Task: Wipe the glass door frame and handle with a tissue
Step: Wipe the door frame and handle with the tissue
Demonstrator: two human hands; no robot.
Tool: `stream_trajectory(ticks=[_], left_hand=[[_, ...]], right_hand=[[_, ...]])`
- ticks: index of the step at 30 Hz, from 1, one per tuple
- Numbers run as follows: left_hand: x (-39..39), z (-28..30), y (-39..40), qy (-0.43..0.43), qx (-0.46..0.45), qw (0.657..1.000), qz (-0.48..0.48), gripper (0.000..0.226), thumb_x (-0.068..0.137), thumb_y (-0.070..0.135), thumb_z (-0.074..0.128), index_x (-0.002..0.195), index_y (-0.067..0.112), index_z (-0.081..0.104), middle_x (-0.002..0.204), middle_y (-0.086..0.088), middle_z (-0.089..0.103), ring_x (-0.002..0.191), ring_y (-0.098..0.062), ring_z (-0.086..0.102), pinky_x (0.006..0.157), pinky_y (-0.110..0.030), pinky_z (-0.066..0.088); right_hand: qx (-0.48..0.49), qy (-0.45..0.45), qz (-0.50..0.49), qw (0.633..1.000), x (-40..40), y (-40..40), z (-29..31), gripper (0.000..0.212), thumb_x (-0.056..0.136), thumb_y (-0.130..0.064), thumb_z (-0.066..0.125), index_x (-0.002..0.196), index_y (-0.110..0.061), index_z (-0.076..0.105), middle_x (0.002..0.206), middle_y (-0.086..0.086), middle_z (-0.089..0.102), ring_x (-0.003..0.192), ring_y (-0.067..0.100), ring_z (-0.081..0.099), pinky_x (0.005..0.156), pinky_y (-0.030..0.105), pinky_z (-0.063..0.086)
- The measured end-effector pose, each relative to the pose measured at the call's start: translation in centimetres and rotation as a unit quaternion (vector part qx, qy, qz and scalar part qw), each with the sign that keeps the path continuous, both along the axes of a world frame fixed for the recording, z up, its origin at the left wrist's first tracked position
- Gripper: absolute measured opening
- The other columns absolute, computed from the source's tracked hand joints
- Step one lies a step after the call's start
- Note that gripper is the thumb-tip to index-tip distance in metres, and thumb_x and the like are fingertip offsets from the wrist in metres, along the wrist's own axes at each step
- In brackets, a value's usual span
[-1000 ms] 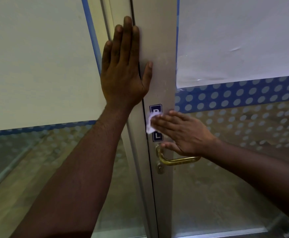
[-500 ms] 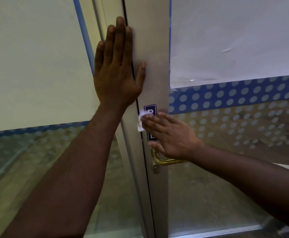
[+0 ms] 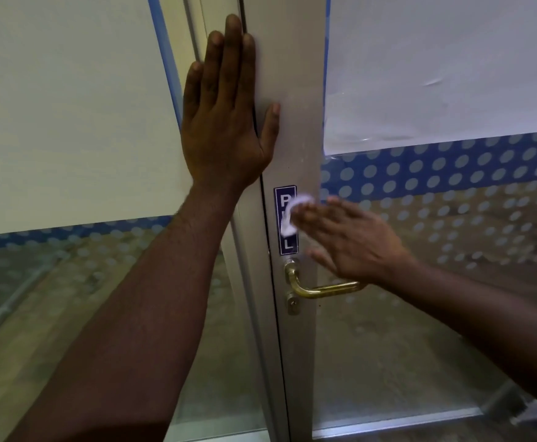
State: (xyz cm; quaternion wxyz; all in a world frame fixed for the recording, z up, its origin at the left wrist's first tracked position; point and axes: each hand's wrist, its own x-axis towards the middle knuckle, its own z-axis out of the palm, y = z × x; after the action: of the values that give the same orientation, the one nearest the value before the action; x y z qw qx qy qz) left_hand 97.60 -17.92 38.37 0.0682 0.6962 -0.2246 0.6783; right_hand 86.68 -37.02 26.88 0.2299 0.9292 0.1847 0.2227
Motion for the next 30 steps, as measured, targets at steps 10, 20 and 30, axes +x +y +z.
stream_trajectory(ticks=[10, 20, 30], left_hand=[[0.4, 0.0, -0.1, -0.018, -0.009, 1.0, 0.007, 0.065, 0.107, 0.048, 0.035, 0.153, 0.003, 0.035, 0.158, -0.019, 0.035, 0.148, -0.032, 0.029, 0.124, -0.033, 0.003], [0.4, -0.1, -0.2, -0.012, -0.009, 1.0, -0.004, 0.064, 0.108, 0.048, 0.034, 0.153, 0.003, 0.033, 0.159, -0.018, 0.035, 0.148, -0.032, 0.028, 0.124, -0.036, 0.009], [0.6, -0.2, -0.1, -0.015, -0.015, 1.0, 0.011, 0.067, 0.108, 0.052, 0.033, 0.151, 0.001, 0.039, 0.156, -0.02, 0.039, 0.145, -0.035, 0.035, 0.122, -0.034, 0.009]], right_hand=[[-0.032, 0.058, 0.019, 0.998, -0.1, -2.5, -1.0, 0.058, 0.102, -0.049, 0.016, 0.152, -0.019, 0.013, 0.158, 0.004, 0.016, 0.147, 0.017, 0.009, 0.12, 0.038, -0.002], [-0.054, 0.083, 0.066, 0.993, -0.2, -3.0, -1.7, 0.053, 0.101, -0.042, 0.021, 0.15, -0.023, 0.012, 0.158, 0.0, 0.012, 0.146, 0.013, 0.003, 0.118, 0.038, -0.003], [0.115, -0.15, 0.133, 0.973, -0.3, -0.2, -1.4, 0.038, 0.092, 0.002, 0.045, 0.126, 0.001, 0.06, 0.13, 0.021, 0.06, 0.122, 0.033, 0.057, 0.09, 0.041, 0.052]])
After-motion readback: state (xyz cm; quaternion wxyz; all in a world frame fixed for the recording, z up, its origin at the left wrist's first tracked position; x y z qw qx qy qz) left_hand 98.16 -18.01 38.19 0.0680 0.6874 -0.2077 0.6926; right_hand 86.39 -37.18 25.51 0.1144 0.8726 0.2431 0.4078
